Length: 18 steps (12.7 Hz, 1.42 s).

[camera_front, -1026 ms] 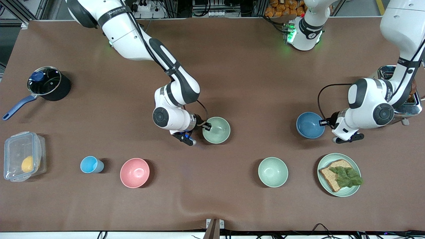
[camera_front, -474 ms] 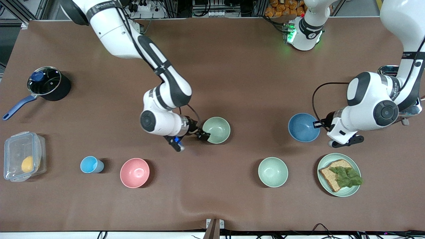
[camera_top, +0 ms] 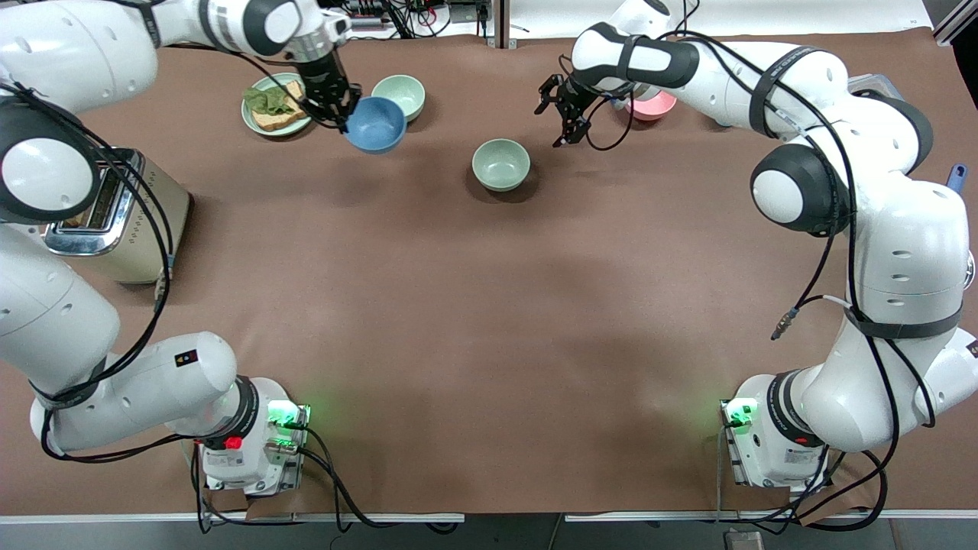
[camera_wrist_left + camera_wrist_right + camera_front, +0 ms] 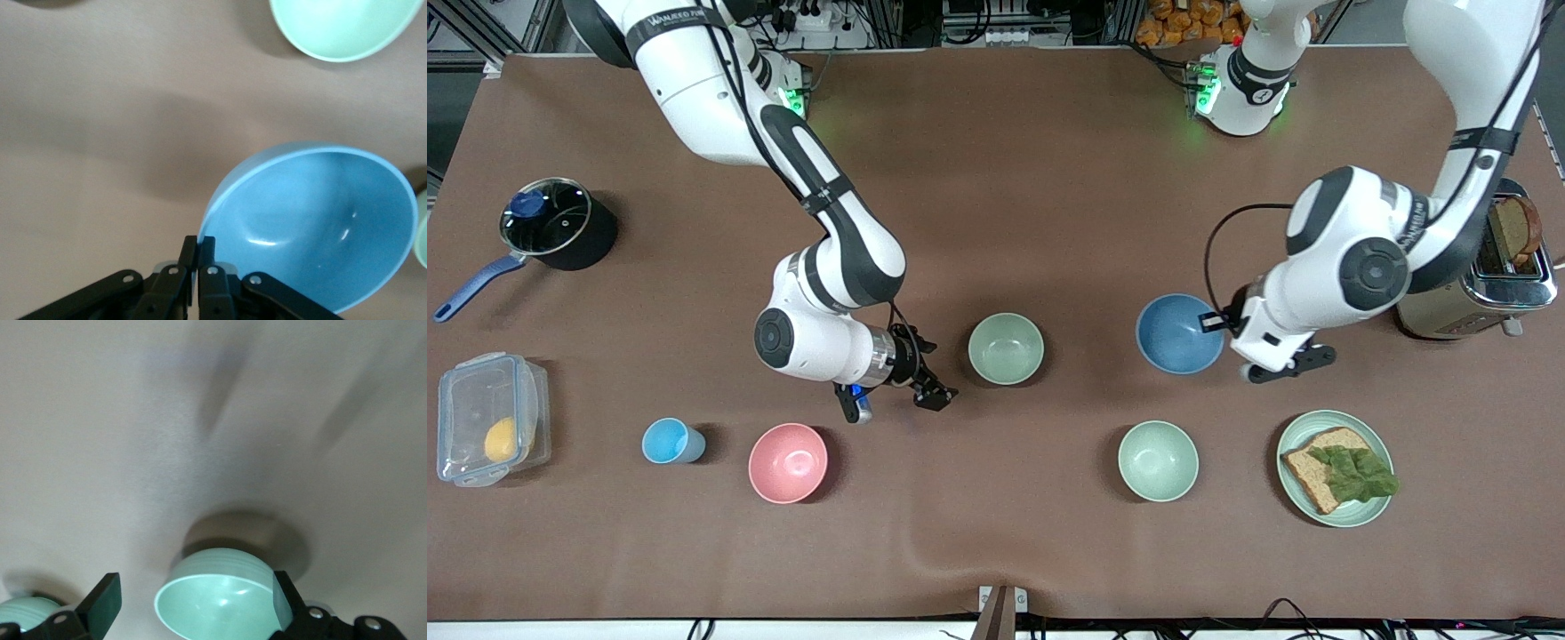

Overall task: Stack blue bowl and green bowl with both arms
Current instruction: 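Move the blue bowl over the green bowl with the left gripper and lower it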

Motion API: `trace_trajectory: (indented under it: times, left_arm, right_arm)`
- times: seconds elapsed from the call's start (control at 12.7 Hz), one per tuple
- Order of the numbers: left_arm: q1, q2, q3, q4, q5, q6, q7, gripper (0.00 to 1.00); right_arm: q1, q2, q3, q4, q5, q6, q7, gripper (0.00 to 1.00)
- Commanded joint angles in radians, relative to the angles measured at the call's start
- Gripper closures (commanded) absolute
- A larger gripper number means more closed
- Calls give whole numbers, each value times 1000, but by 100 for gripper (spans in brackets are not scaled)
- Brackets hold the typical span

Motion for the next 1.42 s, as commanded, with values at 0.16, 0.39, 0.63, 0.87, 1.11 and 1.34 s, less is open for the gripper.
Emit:
trace_trajectory:
  times: [0.16, 0.39, 0.63, 0.87, 1.11, 1.34]
  left_arm:
    - [-108, 27, 2, 23, -14, 5, -138, 100]
    - [-148, 51, 2, 23, -26, 45, -203, 100]
    - [-196, 85, 3, 26, -57, 115, -278, 100]
    - [-231, 123, 3, 29, -55, 187, -367, 100]
    - [-297, 185, 5, 82, -57, 244, -479, 100]
    - [-370, 260, 17, 161, -46, 247, -559, 100]
  right_arm:
    - [15, 7, -27, -56, -8, 51, 30, 0]
    - [41, 2, -37, -134, 2, 215, 75, 0]
    - [81, 2, -40, -144, -3, 252, 107, 0]
    - [113, 4, -44, -144, -6, 251, 108, 0]
    - [182, 7, -127, -144, -11, 209, 105, 0]
    - [190, 8, -133, -141, -14, 202, 105, 0]
